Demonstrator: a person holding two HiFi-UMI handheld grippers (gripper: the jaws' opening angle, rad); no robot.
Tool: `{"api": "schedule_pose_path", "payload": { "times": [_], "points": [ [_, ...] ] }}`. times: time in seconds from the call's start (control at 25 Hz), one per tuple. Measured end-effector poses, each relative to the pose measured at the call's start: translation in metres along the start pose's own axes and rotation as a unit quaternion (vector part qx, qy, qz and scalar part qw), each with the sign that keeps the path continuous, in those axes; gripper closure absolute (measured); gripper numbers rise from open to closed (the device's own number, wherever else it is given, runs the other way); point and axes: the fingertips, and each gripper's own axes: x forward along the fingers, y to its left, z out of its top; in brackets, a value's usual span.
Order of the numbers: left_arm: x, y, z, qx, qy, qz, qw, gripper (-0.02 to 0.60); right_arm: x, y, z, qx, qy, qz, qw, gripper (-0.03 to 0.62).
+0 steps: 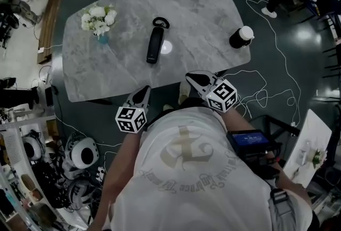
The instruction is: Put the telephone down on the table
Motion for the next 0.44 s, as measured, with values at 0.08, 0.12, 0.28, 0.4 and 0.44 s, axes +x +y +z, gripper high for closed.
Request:
{"api": "schedule_pose_path", "payload": {
  "times": [0.08,0.12,0.28,0.4,0.44],
  "points": [
    [0.002,-0.004,-0.003,-0.001,0.002,-0.007,1.0,0.569,-0.004,0.002,-0.002,0.003,-0.002,-0.007,1.0,0.579],
    [0.003,-0.007,-0.005,-0.001,0.004,-0.011,0.9999,0.569,-0.006,0.003,-0.003,0.004,-0.002,-0.01,1.0,0.579],
    [0.008,-0.015,-0.011,-0.002,0.008,-0.022,0.9997,0.569,-0.015,0.005,-0.009,0.008,0.0,-0.017,1.0,0.579],
    [0.012,-0.021,-0.011,-0.002,0.007,-0.027,0.9996,0.569,-0.024,0.003,-0.013,0.012,0.004,-0.024,1.0,0.579],
    [0.013,-0.024,-0.011,-0.002,0.007,-0.029,0.9996,0.569,-0.028,0.003,-0.015,0.013,0.005,-0.027,1.0,0.579]
  ]
}}
